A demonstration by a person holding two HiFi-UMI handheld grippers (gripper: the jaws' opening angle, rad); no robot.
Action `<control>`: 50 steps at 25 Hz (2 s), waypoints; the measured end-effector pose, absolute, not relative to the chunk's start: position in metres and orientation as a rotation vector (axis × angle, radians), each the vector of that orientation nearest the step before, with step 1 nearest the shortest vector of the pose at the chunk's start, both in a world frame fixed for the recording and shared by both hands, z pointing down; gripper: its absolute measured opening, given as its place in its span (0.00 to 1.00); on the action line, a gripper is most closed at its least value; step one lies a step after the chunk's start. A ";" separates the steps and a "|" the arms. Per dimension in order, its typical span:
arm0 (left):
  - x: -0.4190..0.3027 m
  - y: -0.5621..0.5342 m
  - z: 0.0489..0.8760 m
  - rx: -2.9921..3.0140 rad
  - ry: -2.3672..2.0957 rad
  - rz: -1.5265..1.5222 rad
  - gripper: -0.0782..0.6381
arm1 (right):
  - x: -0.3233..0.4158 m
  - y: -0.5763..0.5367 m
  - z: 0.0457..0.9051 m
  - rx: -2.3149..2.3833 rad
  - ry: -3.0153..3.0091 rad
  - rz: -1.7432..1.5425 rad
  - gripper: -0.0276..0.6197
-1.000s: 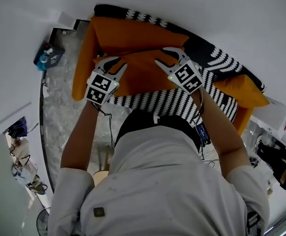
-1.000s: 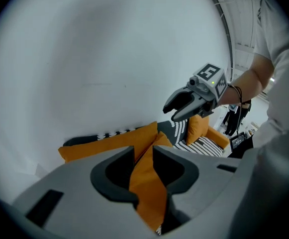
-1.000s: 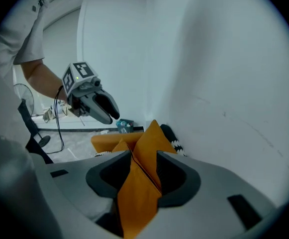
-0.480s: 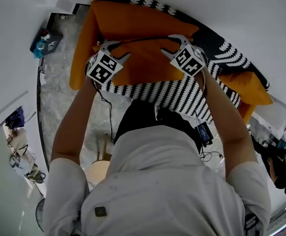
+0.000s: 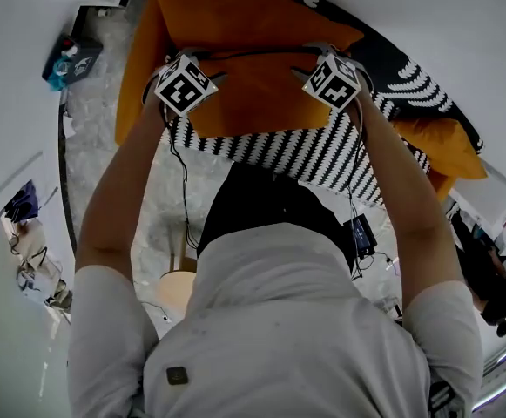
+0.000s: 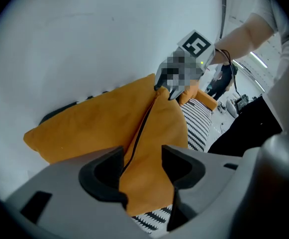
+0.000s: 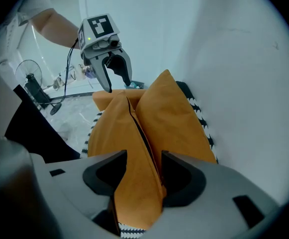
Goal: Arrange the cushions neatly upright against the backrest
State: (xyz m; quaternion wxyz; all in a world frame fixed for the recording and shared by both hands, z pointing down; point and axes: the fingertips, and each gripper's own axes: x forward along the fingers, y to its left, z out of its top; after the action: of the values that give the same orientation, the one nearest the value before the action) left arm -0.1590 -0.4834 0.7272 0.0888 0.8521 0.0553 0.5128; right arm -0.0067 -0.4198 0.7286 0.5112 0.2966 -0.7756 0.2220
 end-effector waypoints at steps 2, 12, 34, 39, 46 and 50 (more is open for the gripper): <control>-0.162 -0.486 0.743 2.513 0.198 1.569 0.44 | -0.006 -0.420 0.738 0.690 -1.855 0.539 0.40; -0.168 -0.501 0.803 2.412 0.308 1.687 0.49 | 0.000 -0.422 0.776 0.598 -1.804 0.565 0.41; -0.178 -0.484 0.851 2.197 0.392 1.691 0.44 | -0.004 -0.398 0.817 0.509 -1.763 0.740 0.24; -0.181 -0.478 0.851 2.221 0.405 1.720 0.33 | -0.009 -0.393 0.819 0.500 -1.764 0.717 0.18; -0.179 -0.470 0.842 2.231 0.398 1.733 0.24 | -0.009 -0.387 0.815 0.499 -1.761 0.670 0.11; -0.175 -0.461 0.836 2.246 0.375 1.753 0.23 | -0.006 -0.375 0.811 0.513 -1.764 0.663 0.10</control>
State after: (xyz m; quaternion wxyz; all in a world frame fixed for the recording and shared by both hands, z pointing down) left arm -0.1752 -0.4611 0.8364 0.1337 0.7746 0.1293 0.6045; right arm -0.0056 -0.3753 0.8112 0.5599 0.2178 -0.7482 0.2814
